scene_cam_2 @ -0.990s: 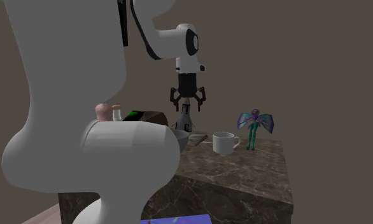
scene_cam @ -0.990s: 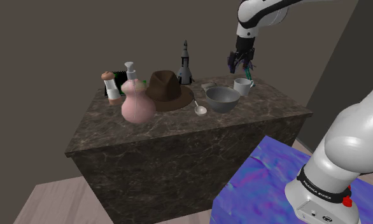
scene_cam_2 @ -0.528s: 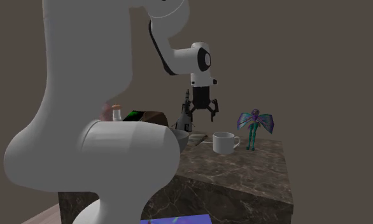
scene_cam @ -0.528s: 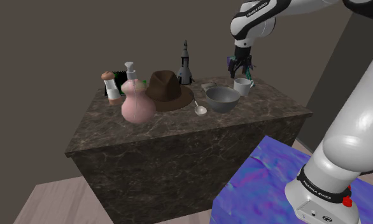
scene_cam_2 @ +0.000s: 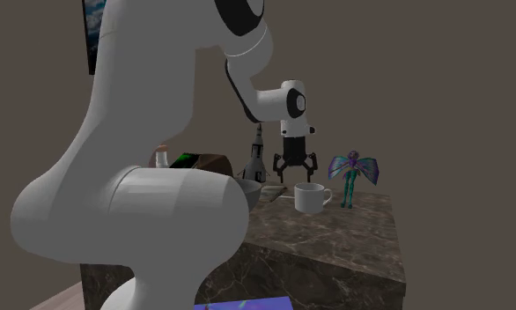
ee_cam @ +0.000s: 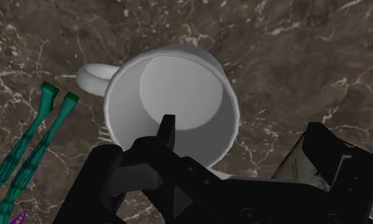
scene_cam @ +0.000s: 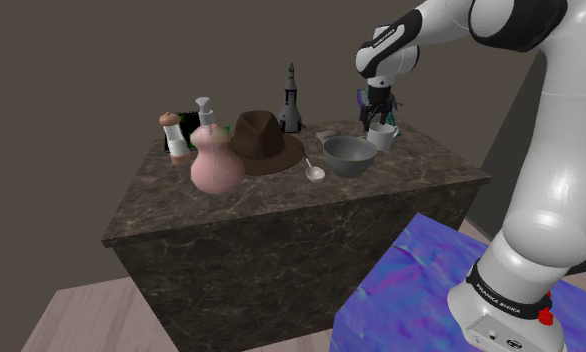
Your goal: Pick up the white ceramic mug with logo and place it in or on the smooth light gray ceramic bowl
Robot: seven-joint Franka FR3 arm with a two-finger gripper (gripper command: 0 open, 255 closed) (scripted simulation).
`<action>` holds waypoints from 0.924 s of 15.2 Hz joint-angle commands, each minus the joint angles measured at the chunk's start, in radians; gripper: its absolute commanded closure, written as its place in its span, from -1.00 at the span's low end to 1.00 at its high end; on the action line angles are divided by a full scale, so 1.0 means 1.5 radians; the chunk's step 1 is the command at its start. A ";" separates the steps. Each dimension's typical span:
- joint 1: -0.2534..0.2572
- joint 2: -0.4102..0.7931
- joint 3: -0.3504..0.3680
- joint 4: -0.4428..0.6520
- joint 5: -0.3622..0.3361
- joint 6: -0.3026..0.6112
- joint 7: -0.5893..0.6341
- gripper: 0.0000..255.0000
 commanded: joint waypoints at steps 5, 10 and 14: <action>-0.006 0.033 0.005 -0.016 0.015 0.046 -0.009 -1.00; -0.007 0.035 0.005 -0.018 0.016 0.050 -0.010 -1.00; -0.007 0.035 0.005 -0.018 0.016 0.050 -0.010 1.00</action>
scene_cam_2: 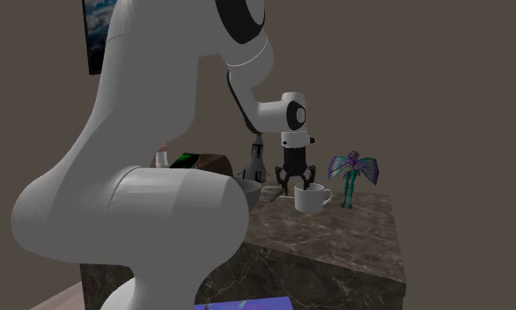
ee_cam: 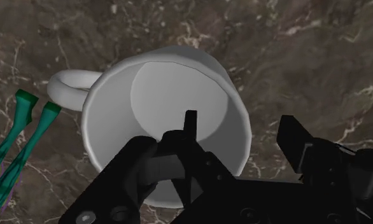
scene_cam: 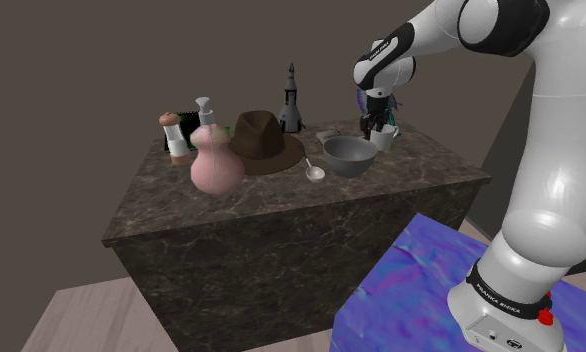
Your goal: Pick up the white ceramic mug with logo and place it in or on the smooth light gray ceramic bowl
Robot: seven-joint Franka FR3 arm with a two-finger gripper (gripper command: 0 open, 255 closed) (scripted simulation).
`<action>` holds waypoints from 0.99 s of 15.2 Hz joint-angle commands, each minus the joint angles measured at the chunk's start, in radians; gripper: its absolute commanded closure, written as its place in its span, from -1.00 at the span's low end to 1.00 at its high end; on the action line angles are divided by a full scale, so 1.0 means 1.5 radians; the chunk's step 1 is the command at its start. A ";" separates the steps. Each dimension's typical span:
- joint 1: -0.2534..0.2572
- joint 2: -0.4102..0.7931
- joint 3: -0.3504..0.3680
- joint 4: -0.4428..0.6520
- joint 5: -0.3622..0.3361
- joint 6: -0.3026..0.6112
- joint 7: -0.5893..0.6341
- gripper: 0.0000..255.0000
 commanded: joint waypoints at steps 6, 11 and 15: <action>0.000 0.000 0.000 0.000 0.000 0.000 0.000 1.00; 0.001 -0.009 -0.002 0.007 -0.004 -0.015 0.002 1.00; 0.004 -0.026 -0.005 0.023 -0.012 -0.046 0.006 1.00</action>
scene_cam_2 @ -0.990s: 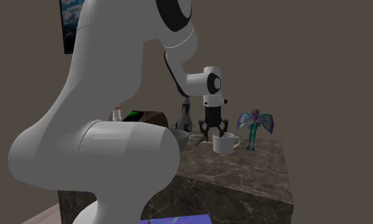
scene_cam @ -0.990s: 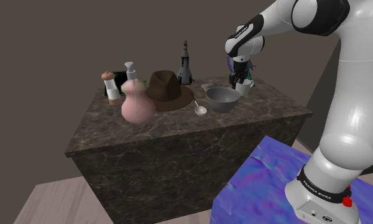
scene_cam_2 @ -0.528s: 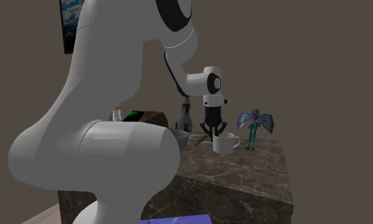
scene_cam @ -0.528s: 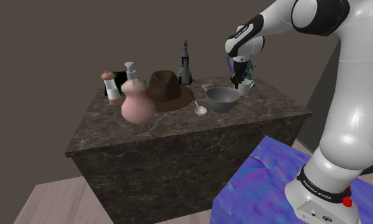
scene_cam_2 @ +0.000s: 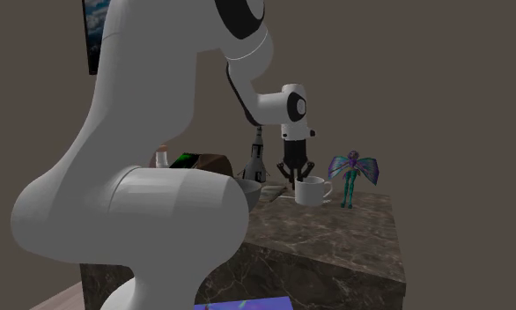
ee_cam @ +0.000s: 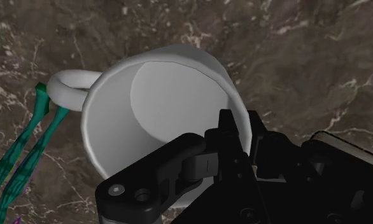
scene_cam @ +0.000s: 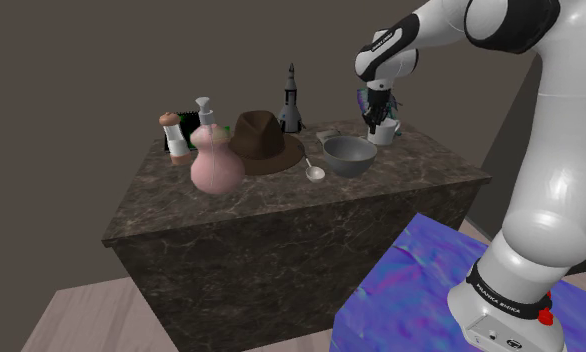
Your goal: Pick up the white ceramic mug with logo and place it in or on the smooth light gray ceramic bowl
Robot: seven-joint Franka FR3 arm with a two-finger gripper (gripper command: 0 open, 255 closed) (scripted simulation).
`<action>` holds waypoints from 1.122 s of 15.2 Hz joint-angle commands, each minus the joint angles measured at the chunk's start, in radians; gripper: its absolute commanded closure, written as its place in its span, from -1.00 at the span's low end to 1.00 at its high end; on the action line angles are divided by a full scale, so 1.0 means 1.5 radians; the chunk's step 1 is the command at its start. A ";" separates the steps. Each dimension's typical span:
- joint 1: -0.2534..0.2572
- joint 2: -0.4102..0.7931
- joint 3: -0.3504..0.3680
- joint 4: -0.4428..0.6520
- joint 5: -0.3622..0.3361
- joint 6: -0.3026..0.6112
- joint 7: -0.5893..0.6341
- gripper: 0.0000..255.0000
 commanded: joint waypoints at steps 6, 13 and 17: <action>0.003 -0.025 -0.004 0.034 -0.012 -0.057 0.006 1.00; 0.005 -0.044 -0.007 0.074 -0.021 -0.114 0.010 1.00; 0.006 -0.052 -0.008 0.100 -0.024 -0.148 0.011 1.00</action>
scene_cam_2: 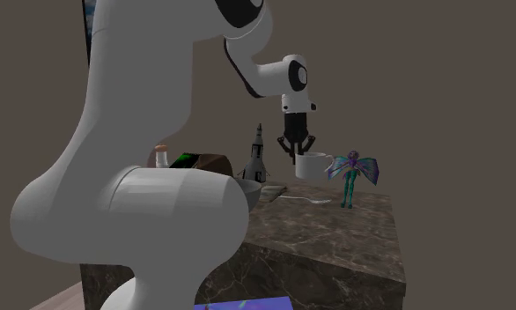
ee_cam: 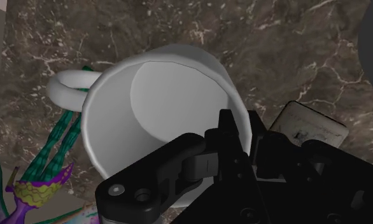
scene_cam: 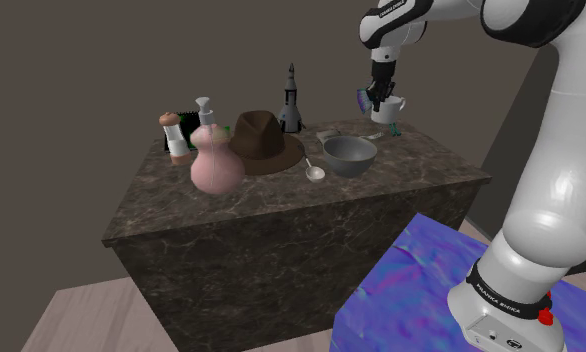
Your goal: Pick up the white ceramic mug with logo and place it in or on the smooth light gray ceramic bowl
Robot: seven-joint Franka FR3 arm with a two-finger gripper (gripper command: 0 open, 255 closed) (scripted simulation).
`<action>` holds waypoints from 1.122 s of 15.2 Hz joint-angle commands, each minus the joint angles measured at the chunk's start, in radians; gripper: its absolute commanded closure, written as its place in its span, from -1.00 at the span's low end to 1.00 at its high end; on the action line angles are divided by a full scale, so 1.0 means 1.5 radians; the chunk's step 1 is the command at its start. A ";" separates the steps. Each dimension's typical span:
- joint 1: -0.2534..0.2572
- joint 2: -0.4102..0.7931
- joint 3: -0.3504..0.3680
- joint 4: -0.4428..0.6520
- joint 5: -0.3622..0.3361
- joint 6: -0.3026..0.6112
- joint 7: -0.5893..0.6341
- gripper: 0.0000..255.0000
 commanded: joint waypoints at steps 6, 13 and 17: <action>0.000 -0.011 -0.002 0.050 -0.005 -0.059 0.001 1.00; 0.033 -0.069 0.013 0.016 -0.030 -0.081 0.051 1.00; 0.069 -0.136 0.040 -0.053 -0.057 -0.077 0.120 1.00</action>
